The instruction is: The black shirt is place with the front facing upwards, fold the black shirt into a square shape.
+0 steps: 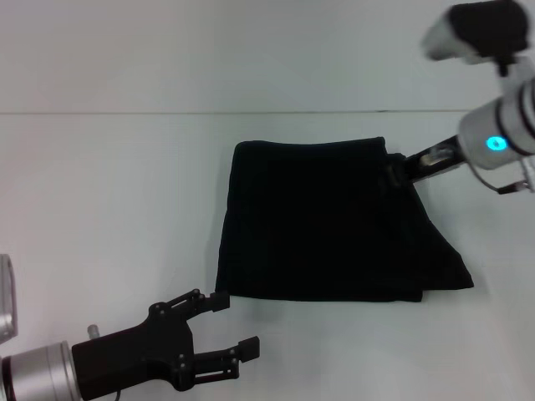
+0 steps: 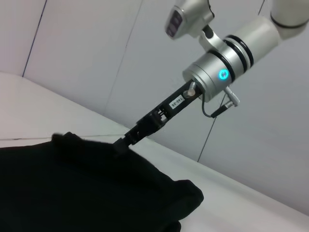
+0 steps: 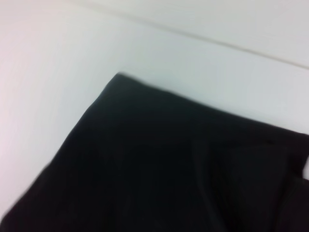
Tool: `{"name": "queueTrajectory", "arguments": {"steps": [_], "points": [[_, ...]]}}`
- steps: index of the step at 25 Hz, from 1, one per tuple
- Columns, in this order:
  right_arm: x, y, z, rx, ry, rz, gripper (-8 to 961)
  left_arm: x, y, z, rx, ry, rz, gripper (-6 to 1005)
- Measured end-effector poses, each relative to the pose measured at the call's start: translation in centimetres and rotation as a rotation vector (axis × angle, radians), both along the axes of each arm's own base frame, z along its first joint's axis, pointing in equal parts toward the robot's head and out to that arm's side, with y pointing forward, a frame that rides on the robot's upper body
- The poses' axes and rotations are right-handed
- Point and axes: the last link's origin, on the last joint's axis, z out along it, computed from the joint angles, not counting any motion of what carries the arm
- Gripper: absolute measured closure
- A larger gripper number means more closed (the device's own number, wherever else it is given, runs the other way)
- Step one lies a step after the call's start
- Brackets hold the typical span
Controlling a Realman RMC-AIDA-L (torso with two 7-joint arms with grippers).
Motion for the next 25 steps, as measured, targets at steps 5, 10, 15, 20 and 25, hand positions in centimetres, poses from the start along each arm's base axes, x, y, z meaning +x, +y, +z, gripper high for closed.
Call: {"name": "queueTrajectory", "arguments": {"steps": [5, 10, 15, 20, 25], "points": [[2.7, -0.7, 2.1, 0.091, 0.187, -0.078, 931, 0.0, 0.0, 0.0, 0.001, 0.001, -0.001, 80], [5.4, -1.9, 3.4, 0.181, 0.396, -0.136, 931, 0.0, 0.1, 0.1, 0.001, 0.002, -0.003, 80], [7.6, -3.1, 2.4, 0.199, 0.515, -0.187, 930, 0.1, 0.2, 0.1, 0.0, 0.002, -0.007, 81], [9.1, -3.7, 1.3, 0.256, 0.579, -0.217, 929, 0.2, 0.2, 0.0, 0.0, 0.001, -0.008, 81], [10.6, -4.4, 1.6, 0.328, 0.659, -0.242, 929, 0.2, 0.2, 0.0, 0.0, -0.001, -0.007, 81]]}}
